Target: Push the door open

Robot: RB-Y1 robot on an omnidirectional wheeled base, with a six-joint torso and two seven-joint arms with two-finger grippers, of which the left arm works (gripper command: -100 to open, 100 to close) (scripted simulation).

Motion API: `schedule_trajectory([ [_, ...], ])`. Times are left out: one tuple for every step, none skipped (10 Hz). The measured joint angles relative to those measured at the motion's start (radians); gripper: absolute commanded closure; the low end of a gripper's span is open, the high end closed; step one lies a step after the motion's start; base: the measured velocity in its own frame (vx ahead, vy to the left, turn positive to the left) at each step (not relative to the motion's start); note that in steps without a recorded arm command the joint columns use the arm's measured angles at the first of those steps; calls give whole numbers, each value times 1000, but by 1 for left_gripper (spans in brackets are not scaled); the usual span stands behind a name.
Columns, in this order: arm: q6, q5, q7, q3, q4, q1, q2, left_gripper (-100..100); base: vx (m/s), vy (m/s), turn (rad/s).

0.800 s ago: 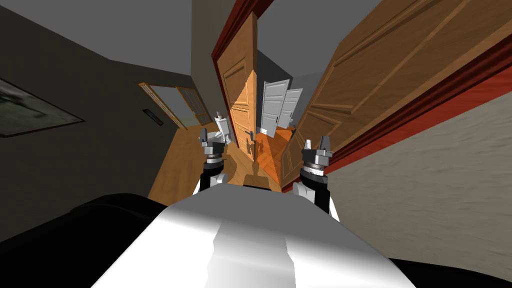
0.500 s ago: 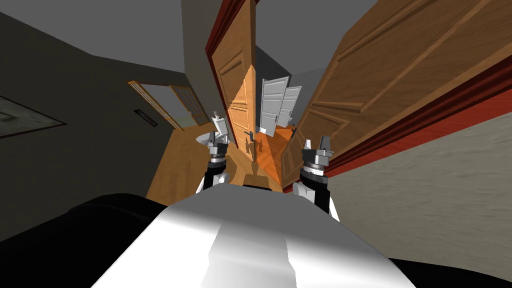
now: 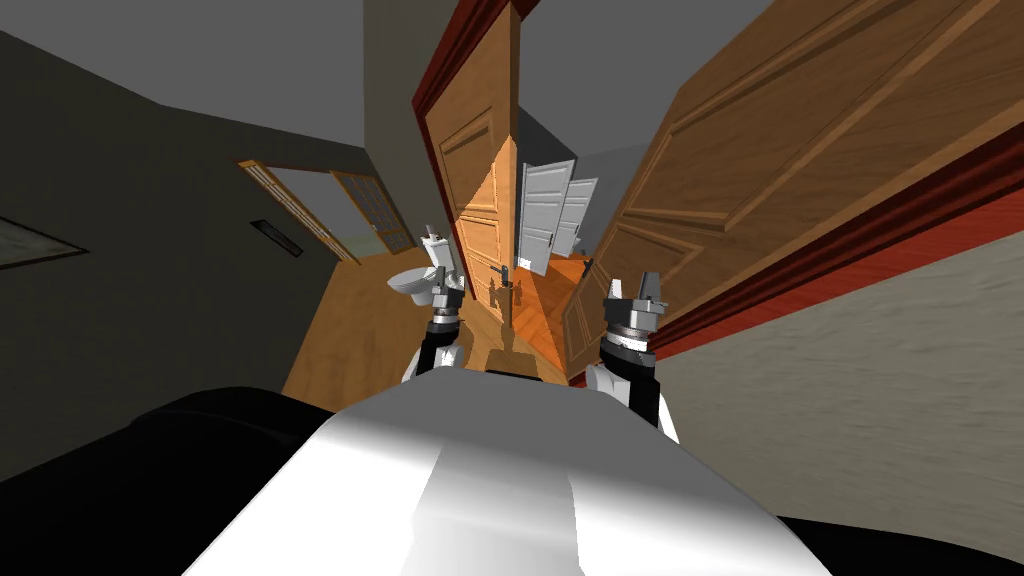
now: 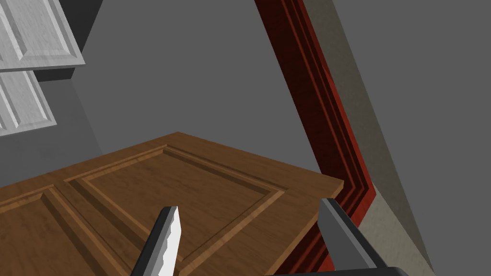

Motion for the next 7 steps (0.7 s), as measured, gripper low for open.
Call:
schedule_trajectory([
  [3, 2, 2, 2, 25, -15, 7, -100, 87, 110, -134],
  [12, -1, 3, -11, 42, -18, 12, -100, 90, 113, -58],
  [18, -2, 2, -16, 59, -26, 14, -100, 68, 94, -38],
  [15, -3, 2, -20, 79, -31, 18, -100, 57, 83, -74],
  [24, -3, 3, -22, 99, -49, 22, -100, 63, 108, -64],
  [32, -2, 6, -22, 121, -61, 30, -100, 75, 113, -95],
  [37, -4, 6, -30, 143, -69, 32, -100, 76, 108, -99],
])
